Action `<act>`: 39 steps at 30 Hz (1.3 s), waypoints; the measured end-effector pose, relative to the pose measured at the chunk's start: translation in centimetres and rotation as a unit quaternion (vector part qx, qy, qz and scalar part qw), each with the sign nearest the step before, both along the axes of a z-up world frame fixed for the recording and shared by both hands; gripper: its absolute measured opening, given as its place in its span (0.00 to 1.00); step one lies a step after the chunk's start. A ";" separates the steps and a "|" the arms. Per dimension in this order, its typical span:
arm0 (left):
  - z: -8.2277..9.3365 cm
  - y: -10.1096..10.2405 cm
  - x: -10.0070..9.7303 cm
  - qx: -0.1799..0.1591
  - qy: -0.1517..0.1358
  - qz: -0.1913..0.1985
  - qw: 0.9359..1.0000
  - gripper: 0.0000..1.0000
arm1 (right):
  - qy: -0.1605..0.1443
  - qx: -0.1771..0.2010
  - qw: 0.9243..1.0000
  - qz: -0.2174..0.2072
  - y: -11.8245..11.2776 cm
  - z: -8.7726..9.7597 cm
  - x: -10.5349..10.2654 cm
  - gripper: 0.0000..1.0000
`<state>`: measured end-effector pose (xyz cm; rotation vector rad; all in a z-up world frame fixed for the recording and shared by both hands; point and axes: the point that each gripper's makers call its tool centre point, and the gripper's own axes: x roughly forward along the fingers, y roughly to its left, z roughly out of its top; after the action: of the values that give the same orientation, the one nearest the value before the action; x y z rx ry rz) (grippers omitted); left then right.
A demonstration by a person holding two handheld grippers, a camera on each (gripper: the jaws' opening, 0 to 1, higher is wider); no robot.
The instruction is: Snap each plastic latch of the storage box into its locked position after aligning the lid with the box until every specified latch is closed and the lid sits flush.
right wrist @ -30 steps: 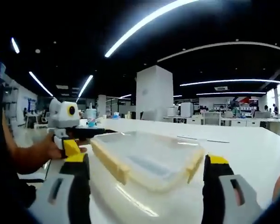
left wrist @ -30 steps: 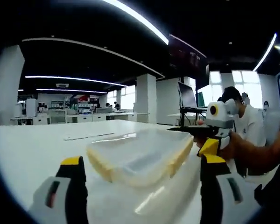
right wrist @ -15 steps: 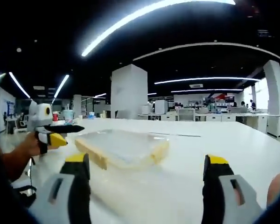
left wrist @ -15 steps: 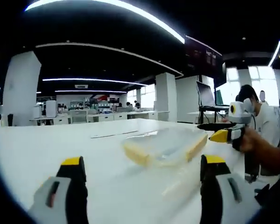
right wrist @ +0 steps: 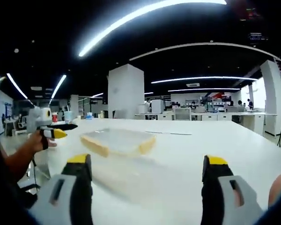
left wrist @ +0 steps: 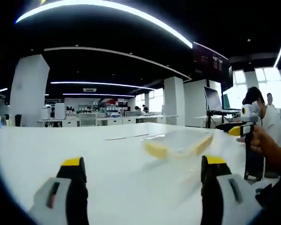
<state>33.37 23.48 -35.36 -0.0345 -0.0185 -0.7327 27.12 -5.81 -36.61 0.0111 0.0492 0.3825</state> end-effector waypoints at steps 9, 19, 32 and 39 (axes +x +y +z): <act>0.6 1.4 0.0 0.027 0.005 0.006 1.000 1.00 | -0.004 -0.007 1.000 -0.013 -0.9 1.0 -0.7 0.94; 0.4 1.4 -0.6 0.015 0.020 -0.001 1.000 1.00 | 0.013 -0.025 0.999 -0.020 -1.3 -0.5 -1.9 0.91; -0.2 0.8 -1.1 0.009 0.013 -0.016 1.000 1.00 | 0.009 -0.028 1.000 -0.010 -0.1 -0.7 -1.7 0.92; 0.8 1.3 -1.0 -0.002 -0.005 -0.017 1.000 0.90 | 0.013 -0.021 1.000 -0.013 -0.4 -0.7 -1.6 0.91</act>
<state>32.36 24.76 -34.55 -0.0359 -0.0296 -0.7665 25.50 -6.23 -37.32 -0.0249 0.0829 0.3548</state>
